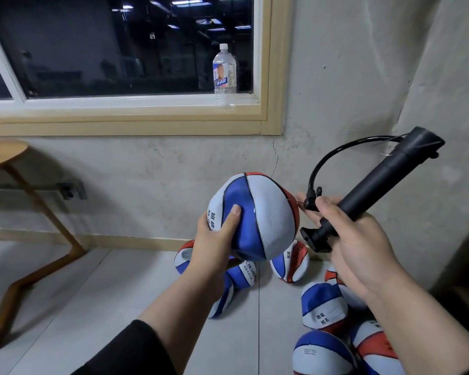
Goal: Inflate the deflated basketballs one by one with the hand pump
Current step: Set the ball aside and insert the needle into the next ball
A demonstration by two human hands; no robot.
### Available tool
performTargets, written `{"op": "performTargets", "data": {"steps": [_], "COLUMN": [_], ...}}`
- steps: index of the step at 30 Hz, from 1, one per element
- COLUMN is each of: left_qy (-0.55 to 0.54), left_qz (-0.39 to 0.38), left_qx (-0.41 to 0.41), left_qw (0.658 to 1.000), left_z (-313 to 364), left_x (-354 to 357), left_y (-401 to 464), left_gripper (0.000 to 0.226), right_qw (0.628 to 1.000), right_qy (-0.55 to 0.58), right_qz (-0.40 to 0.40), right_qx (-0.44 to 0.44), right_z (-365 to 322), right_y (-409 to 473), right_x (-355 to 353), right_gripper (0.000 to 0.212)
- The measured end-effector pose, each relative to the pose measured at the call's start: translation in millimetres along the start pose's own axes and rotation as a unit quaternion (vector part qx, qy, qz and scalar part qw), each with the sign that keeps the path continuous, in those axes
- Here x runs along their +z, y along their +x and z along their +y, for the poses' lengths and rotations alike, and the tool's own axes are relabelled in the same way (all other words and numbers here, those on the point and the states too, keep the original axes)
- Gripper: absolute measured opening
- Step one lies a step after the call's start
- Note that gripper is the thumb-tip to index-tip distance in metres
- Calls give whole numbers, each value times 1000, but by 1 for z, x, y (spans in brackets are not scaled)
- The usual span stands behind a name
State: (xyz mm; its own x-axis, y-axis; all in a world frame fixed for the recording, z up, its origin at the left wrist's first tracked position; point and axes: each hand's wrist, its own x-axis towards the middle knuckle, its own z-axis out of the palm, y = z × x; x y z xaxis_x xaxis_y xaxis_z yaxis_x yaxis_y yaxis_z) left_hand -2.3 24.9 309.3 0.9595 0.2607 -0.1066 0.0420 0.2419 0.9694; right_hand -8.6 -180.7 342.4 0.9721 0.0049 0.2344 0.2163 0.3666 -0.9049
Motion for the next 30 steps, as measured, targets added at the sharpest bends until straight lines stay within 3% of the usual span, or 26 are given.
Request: {"op": "performTargets", "data": {"steps": [2,6,8,10,12,16,19,21,23,26,28,30], "left_qy": [-2,32,13,-2,-17,-41,-39,-48,-72,-46,13,64], "left_qz": [-38,-94,-86,-78,-81,-50,-48,-65,-103,-168,-175,-172], "left_qx": [-22,-30,-63,-86,-80,-63,4,36,33,27,13,-14], "left_qw": [999,995,994,993,993,996,998,996,992,984,984,983], "left_z": [1,9,13,14,17,23,22,18,17,17,18,15], "left_x": [-5,-14,-15,-14,-12,-10,-10,-12,-14,-16,-17,-17], "left_y": [0,2,1,-1,-6,-12,-11,-8,-5,-3,-3,-2], "left_gripper": [65,81,97,107,102,109,115,118,118,95,90,102], "right_qw": [1000,999,998,998,999,999,1000,999,999,999,999,999], "right_qy": [13,28,24,2,-14,-19,-4,-4,2,-30,-23,-25], "right_qz": [0,20,30,29,16,-1,-24,-33,-40,-32,-20,-17], "right_qx": [-10,-42,-47,-48,-44,-33,-11,0,-2,-21,-31,-40], "right_z": [0,-1,-3,-3,-2,-6,-11,-14,-16,-17,-17,-18], "right_y": [-3,-1,0,0,-2,-2,-3,-2,-3,-3,-3,-5], "right_x": [2,-1,-3,-4,-3,-5,-4,-4,-4,-7,-7,-6], "right_gripper": [36,43,24,24,30,19,43,53,46,69,58,44]}}
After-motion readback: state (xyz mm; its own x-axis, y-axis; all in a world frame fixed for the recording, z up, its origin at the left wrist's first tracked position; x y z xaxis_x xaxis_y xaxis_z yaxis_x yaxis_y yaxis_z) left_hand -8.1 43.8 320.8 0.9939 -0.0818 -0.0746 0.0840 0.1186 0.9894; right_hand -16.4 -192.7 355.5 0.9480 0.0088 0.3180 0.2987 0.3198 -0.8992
